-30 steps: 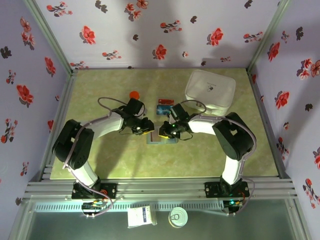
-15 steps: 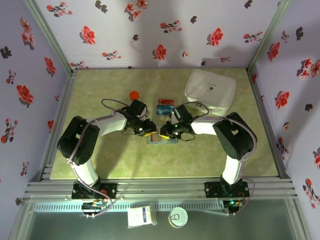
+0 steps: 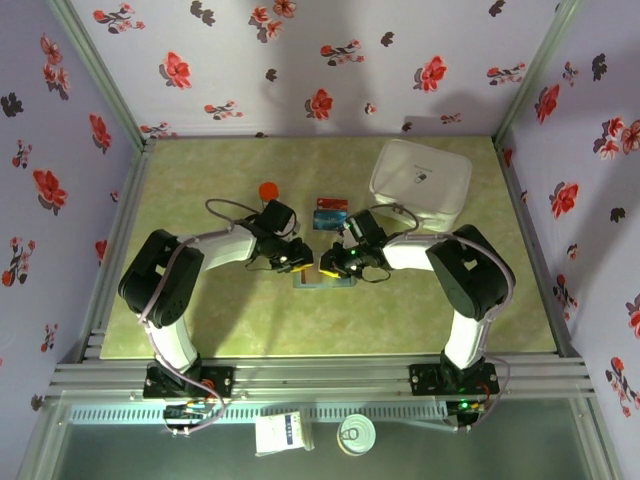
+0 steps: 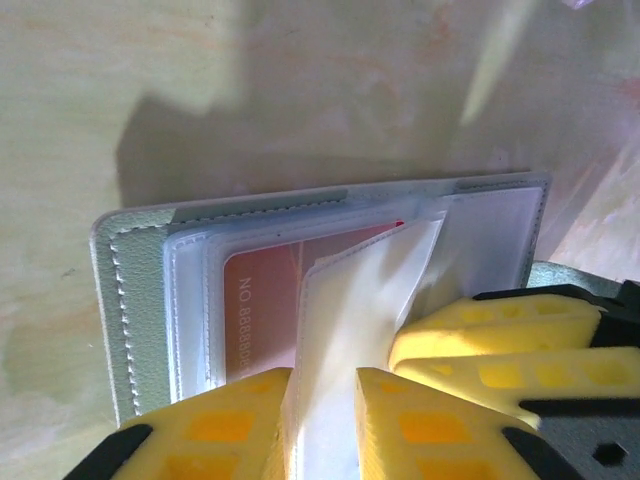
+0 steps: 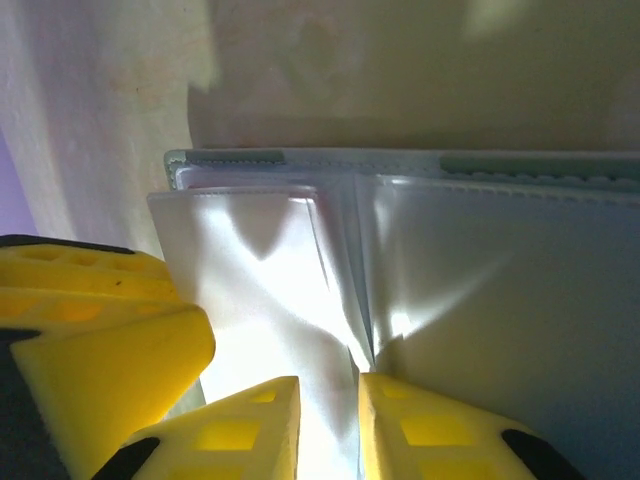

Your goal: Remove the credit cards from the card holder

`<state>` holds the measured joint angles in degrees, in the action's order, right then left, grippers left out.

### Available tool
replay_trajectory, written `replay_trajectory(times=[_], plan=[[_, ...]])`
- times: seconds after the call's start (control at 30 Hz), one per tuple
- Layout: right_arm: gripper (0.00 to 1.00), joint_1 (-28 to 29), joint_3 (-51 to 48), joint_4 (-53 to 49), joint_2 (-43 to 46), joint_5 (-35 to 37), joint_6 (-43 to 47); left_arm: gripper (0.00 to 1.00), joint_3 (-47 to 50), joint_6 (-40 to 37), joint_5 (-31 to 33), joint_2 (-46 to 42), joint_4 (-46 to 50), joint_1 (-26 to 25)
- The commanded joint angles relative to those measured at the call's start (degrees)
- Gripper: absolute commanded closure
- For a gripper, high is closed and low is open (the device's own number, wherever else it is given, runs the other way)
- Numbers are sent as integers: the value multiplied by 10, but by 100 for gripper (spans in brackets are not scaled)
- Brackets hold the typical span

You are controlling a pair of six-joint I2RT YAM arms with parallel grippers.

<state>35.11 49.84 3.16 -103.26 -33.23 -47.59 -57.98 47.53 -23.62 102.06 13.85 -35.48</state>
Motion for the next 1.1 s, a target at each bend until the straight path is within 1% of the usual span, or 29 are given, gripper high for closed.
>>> replay_trajectory(times=[0.0,0.1,0.27,0.5,0.77,0.93,1.07], plan=[[73,-7,-10,-21,45,19,-6,78,-11,9,-9,-13,-3,-6],[71,-14,-2,-62,86,43,8,78,-19,8,-9,-19,3,-10],[70,-38,3,-140,156,88,35,73,-37,10,-11,-17,8,-21],[69,-79,-4,-211,229,111,64,68,-78,14,-18,16,7,-42],[68,-98,-7,-245,269,119,77,64,-130,17,-26,77,3,-67],[68,-100,-7,-253,276,121,77,57,-158,17,-31,113,2,-78],[67,-99,-8,-252,279,117,74,53,-160,15,-33,125,1,-82]])
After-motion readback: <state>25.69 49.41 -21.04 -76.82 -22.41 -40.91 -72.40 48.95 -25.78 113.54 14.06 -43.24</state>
